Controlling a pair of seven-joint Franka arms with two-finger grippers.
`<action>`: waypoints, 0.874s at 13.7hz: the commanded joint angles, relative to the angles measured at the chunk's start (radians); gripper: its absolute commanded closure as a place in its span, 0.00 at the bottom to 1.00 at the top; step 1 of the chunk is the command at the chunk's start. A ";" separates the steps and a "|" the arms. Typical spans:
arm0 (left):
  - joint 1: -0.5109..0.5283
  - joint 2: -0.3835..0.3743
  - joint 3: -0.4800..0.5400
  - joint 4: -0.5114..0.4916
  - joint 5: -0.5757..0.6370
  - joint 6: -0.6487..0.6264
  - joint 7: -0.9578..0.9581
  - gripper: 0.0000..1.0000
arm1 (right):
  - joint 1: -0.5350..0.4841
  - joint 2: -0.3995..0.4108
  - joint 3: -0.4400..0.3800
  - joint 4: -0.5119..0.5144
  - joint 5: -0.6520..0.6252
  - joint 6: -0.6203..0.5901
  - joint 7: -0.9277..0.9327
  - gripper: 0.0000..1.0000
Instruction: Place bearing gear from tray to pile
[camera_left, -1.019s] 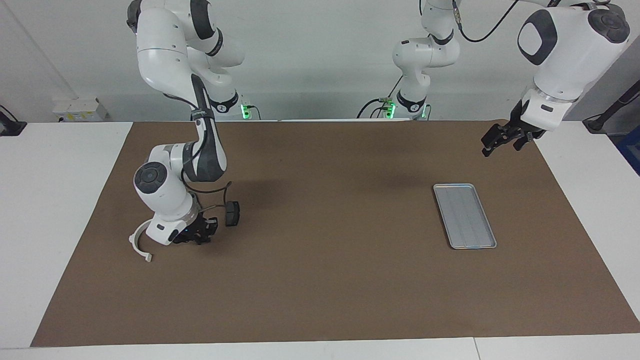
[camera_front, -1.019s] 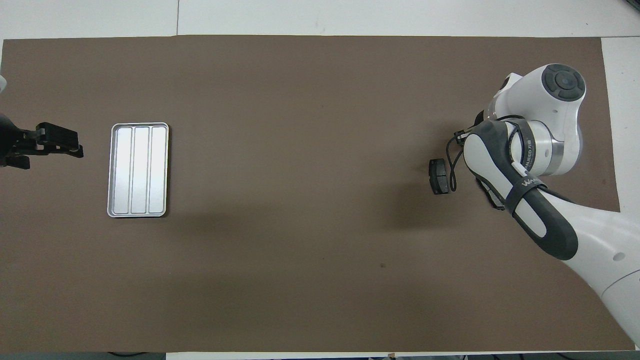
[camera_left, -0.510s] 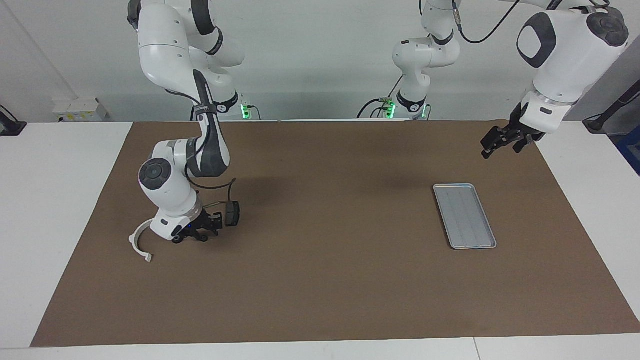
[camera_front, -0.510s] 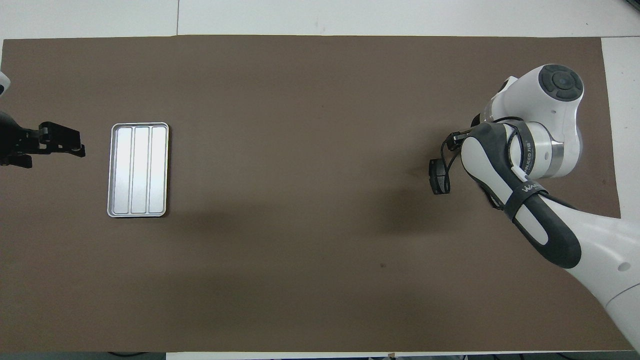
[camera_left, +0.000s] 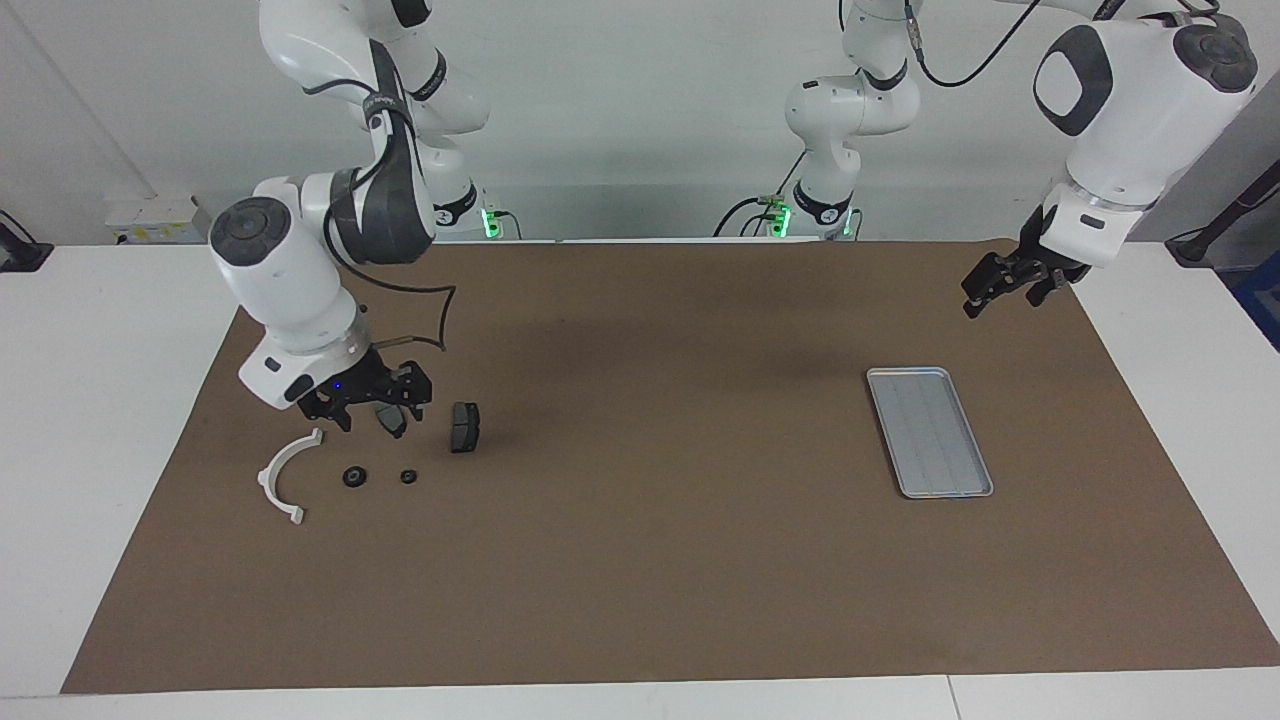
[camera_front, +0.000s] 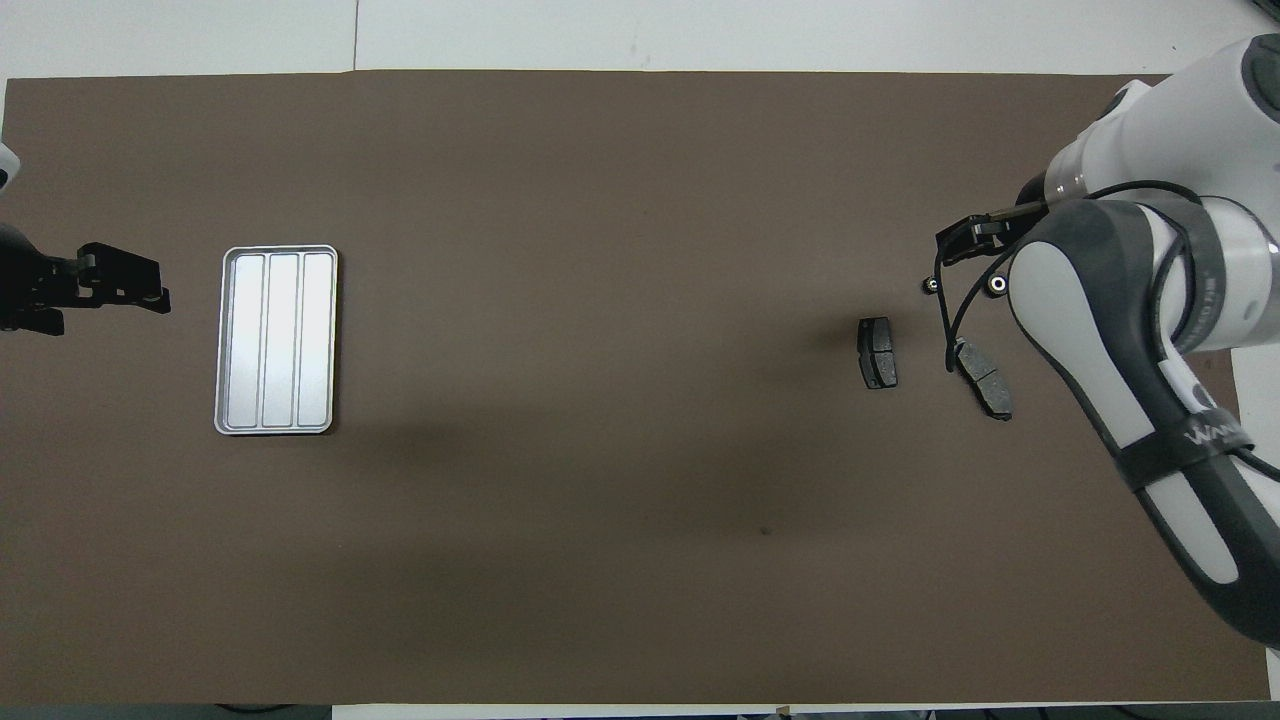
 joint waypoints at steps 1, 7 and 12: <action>-0.007 -0.016 0.005 -0.013 0.014 0.017 0.005 0.00 | -0.020 -0.084 0.003 -0.007 -0.037 -0.045 0.020 0.00; -0.008 -0.016 0.005 -0.013 0.014 0.017 0.005 0.00 | -0.028 -0.199 0.000 0.024 -0.060 -0.221 0.008 0.00; -0.008 -0.019 0.005 -0.013 0.014 0.016 0.005 0.00 | -0.032 -0.217 0.001 0.042 -0.065 -0.327 0.018 0.00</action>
